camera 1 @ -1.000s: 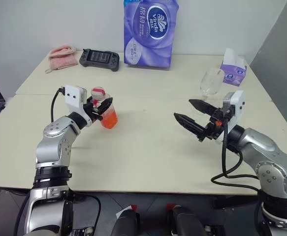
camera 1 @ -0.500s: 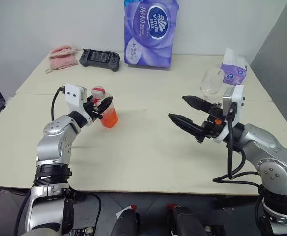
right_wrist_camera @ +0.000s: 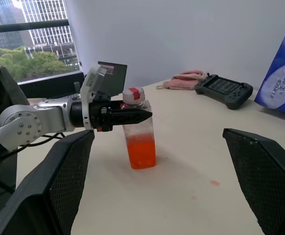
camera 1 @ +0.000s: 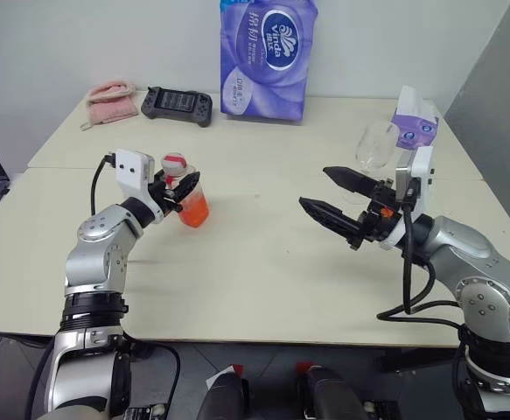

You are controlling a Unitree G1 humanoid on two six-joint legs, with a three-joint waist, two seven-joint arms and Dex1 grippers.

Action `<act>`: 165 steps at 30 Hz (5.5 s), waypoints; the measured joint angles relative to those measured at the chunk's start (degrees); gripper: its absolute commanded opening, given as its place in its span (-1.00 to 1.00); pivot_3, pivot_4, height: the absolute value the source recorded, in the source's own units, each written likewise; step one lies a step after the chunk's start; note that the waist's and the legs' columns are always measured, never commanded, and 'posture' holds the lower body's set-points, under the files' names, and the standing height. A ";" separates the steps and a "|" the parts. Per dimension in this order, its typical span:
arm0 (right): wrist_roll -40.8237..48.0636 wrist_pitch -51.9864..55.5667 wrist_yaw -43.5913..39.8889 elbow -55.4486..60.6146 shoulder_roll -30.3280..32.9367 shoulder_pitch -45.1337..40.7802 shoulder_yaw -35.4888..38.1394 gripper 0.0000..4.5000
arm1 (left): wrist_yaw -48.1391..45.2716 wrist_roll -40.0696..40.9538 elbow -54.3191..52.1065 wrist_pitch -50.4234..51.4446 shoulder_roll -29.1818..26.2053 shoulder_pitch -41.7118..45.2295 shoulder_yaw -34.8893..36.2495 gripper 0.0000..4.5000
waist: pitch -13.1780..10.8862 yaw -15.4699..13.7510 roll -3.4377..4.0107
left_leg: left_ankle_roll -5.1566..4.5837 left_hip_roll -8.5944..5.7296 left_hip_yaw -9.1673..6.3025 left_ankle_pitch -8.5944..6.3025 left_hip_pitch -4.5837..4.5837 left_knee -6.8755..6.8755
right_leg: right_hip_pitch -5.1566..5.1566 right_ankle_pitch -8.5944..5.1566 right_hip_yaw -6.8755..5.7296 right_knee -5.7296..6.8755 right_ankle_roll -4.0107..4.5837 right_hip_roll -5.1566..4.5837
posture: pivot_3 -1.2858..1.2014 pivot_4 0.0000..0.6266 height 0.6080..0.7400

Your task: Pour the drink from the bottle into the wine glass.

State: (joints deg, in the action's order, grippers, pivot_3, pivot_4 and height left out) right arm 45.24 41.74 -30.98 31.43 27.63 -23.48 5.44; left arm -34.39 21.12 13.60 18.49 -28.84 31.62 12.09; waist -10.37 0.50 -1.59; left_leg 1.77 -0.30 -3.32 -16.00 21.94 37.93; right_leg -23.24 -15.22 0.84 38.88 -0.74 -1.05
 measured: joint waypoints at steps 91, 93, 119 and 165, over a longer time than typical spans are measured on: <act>-13.25 2.70 -2.97 -5.83 -6.12 -13.54 -7.26 0.98 | -33.70 6.70 -4.39 7.54 2.14 11.31 -16.15 -0.03 | -0.34 1.43 0.30 | 0.06 -0.04 -0.02 0.06 0.89 0.18 | -0.86 0.13 0.00 0.22 0.20 -0.03 | 0.03 -0.52 1.00; -14.78 2.88 0.16 -5.55 -8.56 -13.56 -9.25 0.98 | -33.75 6.67 -4.19 7.46 2.15 11.32 -16.17 -0.03 | -0.34 1.32 0.30 | 0.04 -0.06 -0.02 0.09 0.89 0.20 | -0.85 0.13 0.01 0.22 0.19 -0.03 | 0.03 -0.52 1.00; -13.32 -4.16 -14.20 -18.49 -6.49 -17.54 -11.42 -0.19 | -34.60 6.65 -7.33 9.08 2.43 10.77 -16.71 -0.03 | -0.34 1.35 0.30 | -0.01 -0.13 0.10 0.09 0.87 0.21 | -0.82 0.18 -0.07 0.19 0.15 -0.01 | 0.03 -0.52 1.00; -16.68 -1.41 -1.50 -8.90 -9.75 -13.11 -11.78 -0.22 | -34.96 5.36 -3.59 6.19 2.99 11.96 -16.45 -0.03 | -0.34 1.34 0.31 | 0.02 -0.11 0.03 0.31 0.79 0.29 | -0.84 0.24 -0.01 0.57 0.20 0.01 | 0.03 -0.52 1.00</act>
State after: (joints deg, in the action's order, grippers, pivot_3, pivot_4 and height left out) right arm 28.56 40.33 -32.48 22.54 17.88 -36.59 -6.34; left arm -69.35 26.48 10.01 24.68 -25.85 43.58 -4.36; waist -10.71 1.84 -1.28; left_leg 1.79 -0.40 -3.28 -15.69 22.73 38.22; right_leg -24.08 -14.97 0.83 39.45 -0.54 -1.04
